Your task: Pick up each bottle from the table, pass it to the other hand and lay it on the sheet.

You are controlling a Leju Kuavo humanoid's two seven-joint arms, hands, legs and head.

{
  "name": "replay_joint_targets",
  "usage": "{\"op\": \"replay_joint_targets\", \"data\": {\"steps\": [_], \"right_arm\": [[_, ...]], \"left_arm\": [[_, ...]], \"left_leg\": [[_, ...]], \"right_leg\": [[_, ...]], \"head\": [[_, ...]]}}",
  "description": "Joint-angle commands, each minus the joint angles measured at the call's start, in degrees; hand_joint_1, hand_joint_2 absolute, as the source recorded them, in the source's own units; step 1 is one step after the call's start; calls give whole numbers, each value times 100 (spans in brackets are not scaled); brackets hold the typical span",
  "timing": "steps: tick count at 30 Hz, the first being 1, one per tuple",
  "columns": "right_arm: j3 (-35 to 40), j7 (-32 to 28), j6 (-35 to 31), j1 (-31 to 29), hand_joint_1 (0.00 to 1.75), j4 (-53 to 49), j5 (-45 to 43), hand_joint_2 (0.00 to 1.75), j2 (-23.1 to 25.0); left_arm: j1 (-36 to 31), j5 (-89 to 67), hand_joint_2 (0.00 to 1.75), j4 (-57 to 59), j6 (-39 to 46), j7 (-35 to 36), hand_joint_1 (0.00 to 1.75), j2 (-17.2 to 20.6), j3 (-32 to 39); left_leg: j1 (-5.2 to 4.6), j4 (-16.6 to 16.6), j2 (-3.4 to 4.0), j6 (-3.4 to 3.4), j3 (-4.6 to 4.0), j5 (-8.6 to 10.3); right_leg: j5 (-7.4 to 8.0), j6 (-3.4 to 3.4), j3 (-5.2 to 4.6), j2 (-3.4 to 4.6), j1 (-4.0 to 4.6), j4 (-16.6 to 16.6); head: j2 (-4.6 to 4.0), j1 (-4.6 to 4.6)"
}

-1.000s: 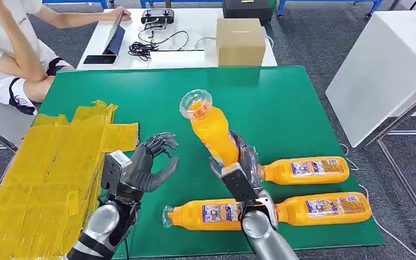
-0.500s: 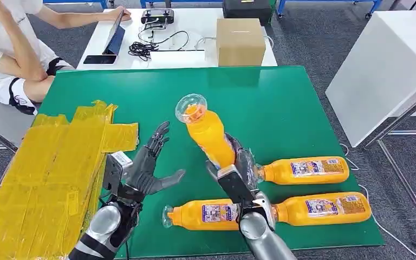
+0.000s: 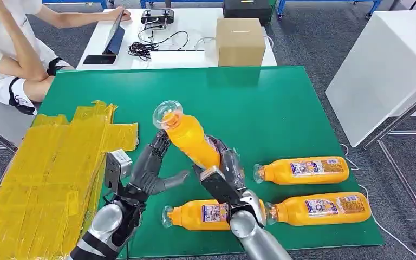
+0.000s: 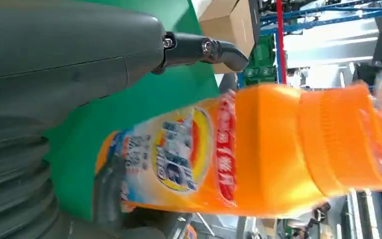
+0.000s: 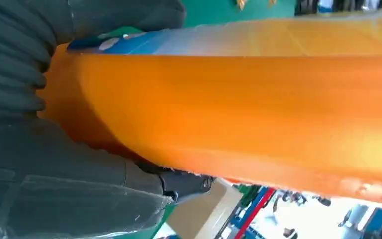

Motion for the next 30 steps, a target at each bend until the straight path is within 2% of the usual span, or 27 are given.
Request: {"op": "replay_joint_targets", "data": {"steps": [1, 13, 14, 15, 23, 24, 27, 28, 30], "right_arm": [[876, 93, -38, -712, 175, 1281, 403, 175, 270], [1628, 156, 115, -962, 175, 1720, 692, 175, 399], [1652, 167, 86, -959, 175, 1718, 704, 175, 395], [1675, 181, 81, -955, 175, 1710, 686, 175, 382], [1627, 213, -48, -895, 175, 1515, 603, 175, 242], [1623, 213, -46, -897, 175, 1516, 603, 175, 231], [1496, 220, -178, -822, 175, 1306, 549, 175, 158], [1412, 195, -269, -759, 164, 1160, 509, 175, 138], [1404, 197, -261, -773, 164, 1150, 509, 175, 119]], "left_arm": [[-392, 202, 175, 141, -78, 17, 0, 33, -215], [-440, 441, 175, 108, 80, -118, 0, -46, -115], [-410, 484, 175, 92, 182, -164, 120, -99, -42], [-390, 524, 175, 50, 223, -202, 175, -104, -24], [-285, 664, 175, -145, 474, -330, 175, -81, 158], [-287, 664, 175, -145, 474, -330, 175, -76, 162], [-263, 624, 175, -201, 630, -419, 175, -71, 260], [-256, 520, 175, -234, 765, -498, 175, -56, 300], [-263, 530, 175, -240, 755, -492, 175, -36, 314]], "left_leg": [[7, 1, 17, -8, 23, -10], [6, 0, 2, -8, 20, -8], [5, 1, 3, -5, 10, -5], [5, -1, 7, -7, 18, -8], [4, -1, -4, -4, 8, -3], [9, 0, -2, -10, 30, -12], [3, -1, -8, -3, 8, -2], [6, 0, -9, -5, 15, -5], [6, 1, -11, -4, 12, -5]], "right_leg": [[-3, -2, 21, 13, 7, -5], [-7, -1, 23, -1, 5, -4], [-3, -1, 11, 2, 5, -3], [-5, -1, 19, 5, 4, -5], [-3, 0, 10, -6, 4, -5], [-11, -1, 36, -7, 9, -10], [-4, 1, 11, -10, 3, -5], [-6, 1, 21, -12, 5, -7], [-7, 1, 19, -14, 5, -7]], "head": [[0, 0], [0, 4], [0, 0], [0, 0], [0, 0], [0, 0], [0, 0], [0, 0], [0, 2]]}}
